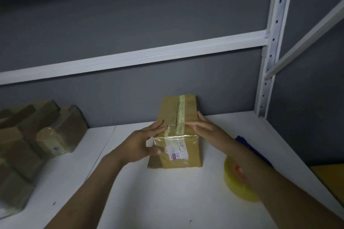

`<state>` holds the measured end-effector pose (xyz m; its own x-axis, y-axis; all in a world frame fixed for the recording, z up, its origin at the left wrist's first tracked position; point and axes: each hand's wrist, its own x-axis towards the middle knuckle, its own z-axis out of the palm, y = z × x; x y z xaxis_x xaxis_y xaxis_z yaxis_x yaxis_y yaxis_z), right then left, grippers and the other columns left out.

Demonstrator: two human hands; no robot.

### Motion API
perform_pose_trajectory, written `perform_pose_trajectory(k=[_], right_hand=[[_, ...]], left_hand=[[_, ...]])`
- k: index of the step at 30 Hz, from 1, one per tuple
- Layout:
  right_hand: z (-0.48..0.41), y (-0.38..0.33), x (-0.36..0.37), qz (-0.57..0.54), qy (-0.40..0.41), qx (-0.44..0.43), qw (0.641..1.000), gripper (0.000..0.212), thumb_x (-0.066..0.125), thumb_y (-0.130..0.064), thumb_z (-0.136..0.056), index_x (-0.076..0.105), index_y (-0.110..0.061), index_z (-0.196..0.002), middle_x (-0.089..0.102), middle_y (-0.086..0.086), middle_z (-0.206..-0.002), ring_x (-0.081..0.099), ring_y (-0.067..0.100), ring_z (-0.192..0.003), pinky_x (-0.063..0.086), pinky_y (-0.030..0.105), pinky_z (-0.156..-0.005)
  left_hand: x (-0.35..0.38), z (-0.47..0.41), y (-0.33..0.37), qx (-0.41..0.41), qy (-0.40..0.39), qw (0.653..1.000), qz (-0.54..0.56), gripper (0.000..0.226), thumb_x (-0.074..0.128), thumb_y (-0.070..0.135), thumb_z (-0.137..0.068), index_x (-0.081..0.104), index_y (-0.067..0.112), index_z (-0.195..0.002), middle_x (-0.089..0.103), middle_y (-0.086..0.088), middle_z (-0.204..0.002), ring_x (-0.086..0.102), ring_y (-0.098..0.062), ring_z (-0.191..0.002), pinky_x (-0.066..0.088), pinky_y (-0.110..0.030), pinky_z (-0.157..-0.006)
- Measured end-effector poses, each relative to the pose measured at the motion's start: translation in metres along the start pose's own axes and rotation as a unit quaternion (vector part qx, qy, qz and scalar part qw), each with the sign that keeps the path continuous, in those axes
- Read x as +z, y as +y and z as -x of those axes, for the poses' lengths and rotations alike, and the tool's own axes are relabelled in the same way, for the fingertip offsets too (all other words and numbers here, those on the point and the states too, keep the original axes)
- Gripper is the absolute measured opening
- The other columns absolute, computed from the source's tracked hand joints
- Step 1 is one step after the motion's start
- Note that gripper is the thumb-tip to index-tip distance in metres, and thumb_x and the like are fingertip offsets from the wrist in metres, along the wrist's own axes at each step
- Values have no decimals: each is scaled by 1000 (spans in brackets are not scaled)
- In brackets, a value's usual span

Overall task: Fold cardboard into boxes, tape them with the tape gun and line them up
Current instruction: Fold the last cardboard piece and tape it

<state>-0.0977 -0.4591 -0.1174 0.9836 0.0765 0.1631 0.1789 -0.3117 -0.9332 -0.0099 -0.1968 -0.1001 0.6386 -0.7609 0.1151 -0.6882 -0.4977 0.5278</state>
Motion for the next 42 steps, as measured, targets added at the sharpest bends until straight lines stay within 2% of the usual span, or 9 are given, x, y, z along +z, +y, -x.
perform_pose_trajectory(k=[4, 9, 14, 18, 23, 27, 31, 35, 42], right_hand=[[8, 10, -25, 83, -65, -48, 993, 48, 64, -41, -83, 50, -51, -128, 3, -29, -153, 16, -8, -139, 26, 19, -107], [5, 20, -24, 264, 15, -126, 956, 62, 78, -25, -79, 47, -49, -128, 24, -29, -146, 16, -5, -142, 22, 25, -114], [3, 28, -10, 272, 51, -130, 952, 59, 78, -27, -78, 49, -36, -130, 28, -31, -143, 12, -10, -140, 21, 15, -110], [1, 28, -2, 289, 78, -133, 945, 55, 78, -29, -78, 55, -24, -128, 34, -24, -141, 17, -19, -134, 20, 1, -104], [1, 15, -1, 325, 59, -79, 941, 60, 75, -45, -76, 52, -24, -128, 33, -21, -141, 24, -10, -130, 23, 6, -100], [-3, -1, 6, 340, 56, -44, 938, 41, 58, -57, -84, 50, -27, -111, 37, -21, -121, 41, -1, -112, 40, 21, -87], [-20, -6, 28, 428, 163, -64, 886, 42, 36, -64, -83, 44, -22, -88, 35, -8, -98, 40, 12, -94, 35, 24, -68], [-22, 8, 43, 425, 234, -58, 873, 65, 33, -73, -71, 53, -15, -90, 45, 0, -99, 41, 16, -93, 34, 24, -65], [-13, 5, 32, 494, 117, -107, 855, 46, 53, -54, -83, 59, -11, -99, 56, 7, -105, 55, 25, -101, 40, 21, -72]], left_hand=[[-15, -5, -9, -5, -61, 998, 7, 78, 60, -8, -89, 39, 47, -140, 23, 28, -153, 19, 12, -139, 28, -10, -108], [-16, -18, -15, 27, -30, 999, -19, 66, 54, -9, -92, 46, 42, -134, 33, 21, -148, 25, 6, -138, 27, -4, -104], [-6, -12, -20, 47, 10, 997, 58, 68, 63, -9, -86, 51, 42, -130, 41, 19, -145, 32, 8, -135, 36, -12, -105], [-1, -10, -20, 41, 22, 993, 108, 63, 71, 0, -83, 54, 39, -130, 43, 22, -144, 35, 11, -132, 40, -13, -102], [19, -11, -14, 22, 144, 986, 80, 64, 87, 32, -66, 61, 37, -123, 51, 27, -133, 48, 7, -124, 43, -15, -100], [27, -11, -6, 31, 145, 988, -41, 67, 64, 73, -58, 54, 39, -115, 45, 31, -120, 42, 12, -108, 33, -4, -86], [35, -30, 0, 40, 208, 976, -39, 46, 47, 71, -74, 48, 28, -90, 43, 17, -96, 46, -1, -87, 35, -10, -67], [47, -36, -6, 33, 232, 972, 28, 41, 64, 68, -70, 47, 32, -84, 45, 21, -101, 46, 6, -102, 38, -7, -77], [32, -29, -23, 92, 168, 981, 43, 54, 59, 68, -78, 65, 23, -106, 50, 25, -117, 39, 15, -123, 35, -5, -94]])
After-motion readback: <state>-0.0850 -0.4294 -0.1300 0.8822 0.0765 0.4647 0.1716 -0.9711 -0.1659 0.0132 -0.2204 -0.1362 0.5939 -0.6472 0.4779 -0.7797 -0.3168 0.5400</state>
